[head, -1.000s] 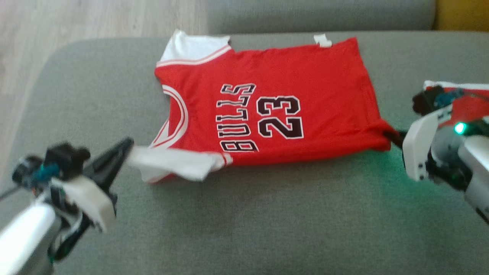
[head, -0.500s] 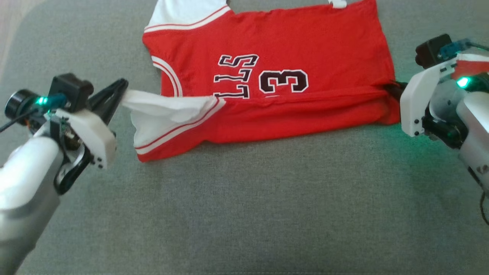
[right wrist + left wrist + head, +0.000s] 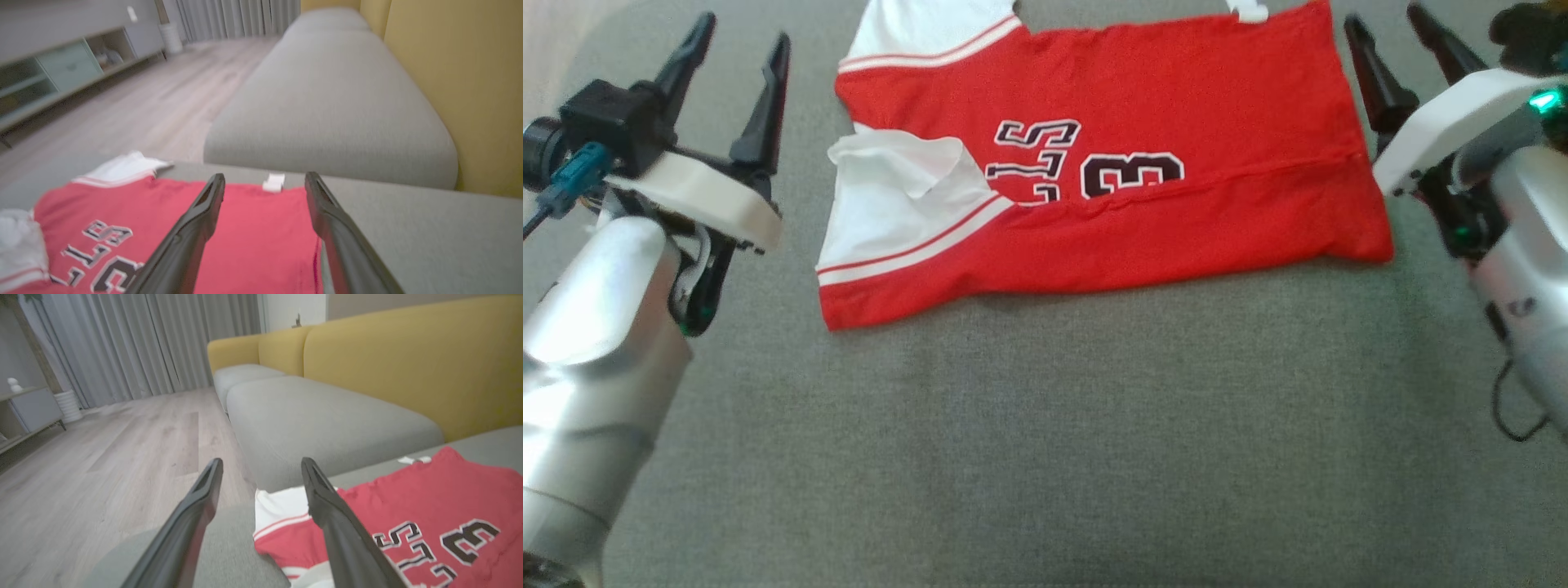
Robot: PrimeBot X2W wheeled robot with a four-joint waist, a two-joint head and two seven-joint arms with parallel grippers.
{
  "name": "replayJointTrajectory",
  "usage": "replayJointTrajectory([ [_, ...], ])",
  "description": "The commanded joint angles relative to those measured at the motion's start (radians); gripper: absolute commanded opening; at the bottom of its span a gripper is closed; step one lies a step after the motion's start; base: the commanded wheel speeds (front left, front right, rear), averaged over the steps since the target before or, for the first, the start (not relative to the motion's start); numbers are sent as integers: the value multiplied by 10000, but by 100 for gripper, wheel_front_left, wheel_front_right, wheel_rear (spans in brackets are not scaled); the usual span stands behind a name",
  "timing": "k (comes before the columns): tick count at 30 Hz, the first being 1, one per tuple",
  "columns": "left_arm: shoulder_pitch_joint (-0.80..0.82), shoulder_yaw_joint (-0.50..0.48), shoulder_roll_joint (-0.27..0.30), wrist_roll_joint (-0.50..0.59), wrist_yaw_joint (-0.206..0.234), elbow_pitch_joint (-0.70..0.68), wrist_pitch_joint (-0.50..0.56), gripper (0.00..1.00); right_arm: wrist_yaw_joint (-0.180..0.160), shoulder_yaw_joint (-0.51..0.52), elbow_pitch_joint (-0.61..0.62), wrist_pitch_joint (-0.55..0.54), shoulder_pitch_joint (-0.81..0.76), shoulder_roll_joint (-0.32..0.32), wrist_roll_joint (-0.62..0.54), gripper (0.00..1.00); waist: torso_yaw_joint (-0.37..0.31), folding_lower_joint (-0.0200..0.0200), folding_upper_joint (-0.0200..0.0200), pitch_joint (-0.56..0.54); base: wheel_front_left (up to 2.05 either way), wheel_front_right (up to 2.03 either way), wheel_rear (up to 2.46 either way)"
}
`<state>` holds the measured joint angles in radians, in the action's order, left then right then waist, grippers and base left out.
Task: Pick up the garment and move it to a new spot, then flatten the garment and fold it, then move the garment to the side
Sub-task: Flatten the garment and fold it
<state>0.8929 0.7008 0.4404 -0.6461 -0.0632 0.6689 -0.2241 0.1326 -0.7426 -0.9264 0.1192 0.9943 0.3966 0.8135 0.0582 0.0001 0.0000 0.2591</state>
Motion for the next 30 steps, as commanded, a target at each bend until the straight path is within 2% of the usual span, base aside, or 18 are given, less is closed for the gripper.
replayJointTrajectory([
  [1,230,-609,304,-67,140,-303,-193,100,-19,175,70,561,4,-170,-115,100,15,-1,0,-247,0,0,0],
  [5,-758,-1636,-88,-125,730,-1408,-366,100,-19,1197,-72,1390,-537,-718,-606,100,55,-1,0,-692,0,0,0],
  [9,-2520,-2985,-525,623,1376,-3266,-373,100,-19,3125,1278,1420,-1829,-1143,-1942,100,62,-1,0,-935,0,0,0],
  [13,-4412,-3786,-1161,1278,1503,-4313,-374,100,-19,5180,3003,1423,-3902,-1950,-3576,100,51,-1,0,-1180,0,0,0],
  [17,-5849,-4485,-1785,1922,1498,-4771,-375,100,-19,6582,4536,1424,-5897,-3010,-4991,100,-53,-1,0,-1383,0,0,0],
  [20,-6600,-4949,-2233,2265,1370,-4841,-376,100,-19,6879,5355,1424,-6969,-3363,-5650,100,-192,-1,0,-1401,0,0,0],
  [23,-6896,-5299,-2502,2569,1107,-4757,-376,100,-19,6838,5817,1425,-7521,-3450,-5750,100,-321,-1,0,-1310,0,0,0],
  [27,-6731,-5579,-2591,2870,709,-4311,-376,100,-19,6462,6115,1425,-7594,-3459,-5491,100,-498,-1,0,-1072,0,0,0],
  [30,-6412,-5680,-2545,2855,586,-3405,-370,100,-19,6333,6254,1425,-7448,-3461,-5489,100,-641,-1,0,-806,0,0,0],
])
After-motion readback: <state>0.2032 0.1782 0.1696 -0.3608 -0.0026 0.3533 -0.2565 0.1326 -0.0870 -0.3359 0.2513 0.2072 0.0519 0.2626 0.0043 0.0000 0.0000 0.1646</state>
